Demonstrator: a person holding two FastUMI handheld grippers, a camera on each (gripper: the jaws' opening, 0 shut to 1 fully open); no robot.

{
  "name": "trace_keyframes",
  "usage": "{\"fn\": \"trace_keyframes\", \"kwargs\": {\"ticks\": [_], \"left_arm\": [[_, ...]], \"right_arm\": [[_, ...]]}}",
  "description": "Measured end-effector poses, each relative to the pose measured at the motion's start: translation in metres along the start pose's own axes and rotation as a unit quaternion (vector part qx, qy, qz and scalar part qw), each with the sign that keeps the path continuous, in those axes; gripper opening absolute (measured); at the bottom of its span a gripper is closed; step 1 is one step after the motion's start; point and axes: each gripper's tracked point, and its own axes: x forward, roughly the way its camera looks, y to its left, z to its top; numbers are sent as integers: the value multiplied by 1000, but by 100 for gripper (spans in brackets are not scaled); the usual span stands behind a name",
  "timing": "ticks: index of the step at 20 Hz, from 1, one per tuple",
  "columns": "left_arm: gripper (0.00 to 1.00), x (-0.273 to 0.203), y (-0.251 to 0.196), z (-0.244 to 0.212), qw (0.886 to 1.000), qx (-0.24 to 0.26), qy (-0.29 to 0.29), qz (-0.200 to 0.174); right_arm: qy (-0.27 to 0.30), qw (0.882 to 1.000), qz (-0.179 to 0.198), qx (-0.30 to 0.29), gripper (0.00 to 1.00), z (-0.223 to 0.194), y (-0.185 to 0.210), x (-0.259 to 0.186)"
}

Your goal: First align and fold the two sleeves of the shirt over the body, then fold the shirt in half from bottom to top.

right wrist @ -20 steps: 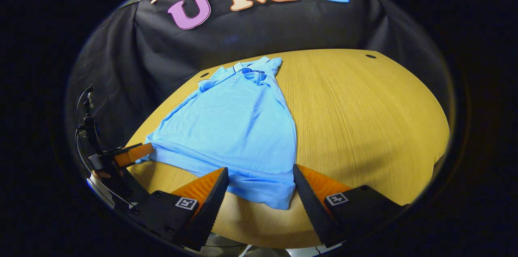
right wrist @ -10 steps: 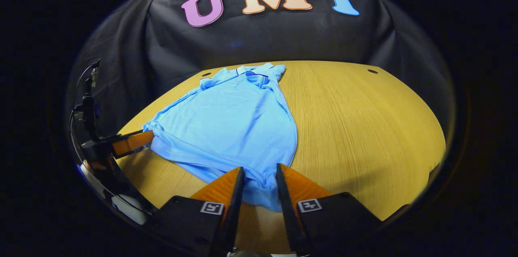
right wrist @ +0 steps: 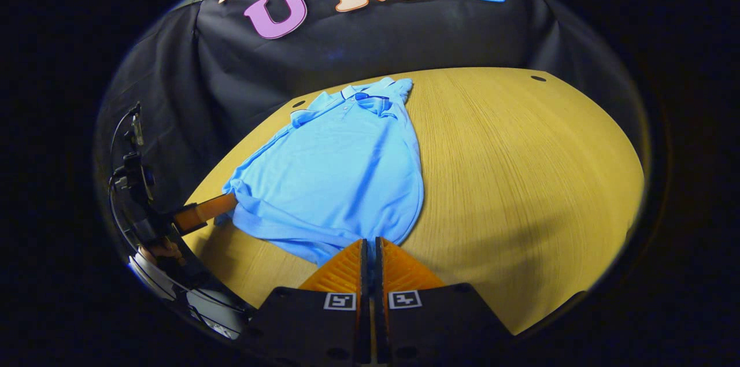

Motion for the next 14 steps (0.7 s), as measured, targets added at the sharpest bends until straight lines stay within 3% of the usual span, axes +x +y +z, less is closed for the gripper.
{"fn": "trace_keyframes", "kwargs": {"ticks": [7,14], "left_arm": [[0,-8,-11,58,999,28,-35,-25],[0,33,-19,140,995,28,-66,-63]], "right_arm": [[-32,999,-7,10,3,47,16,-2],[-79,997,-22,14,6,126,31,20]]}}
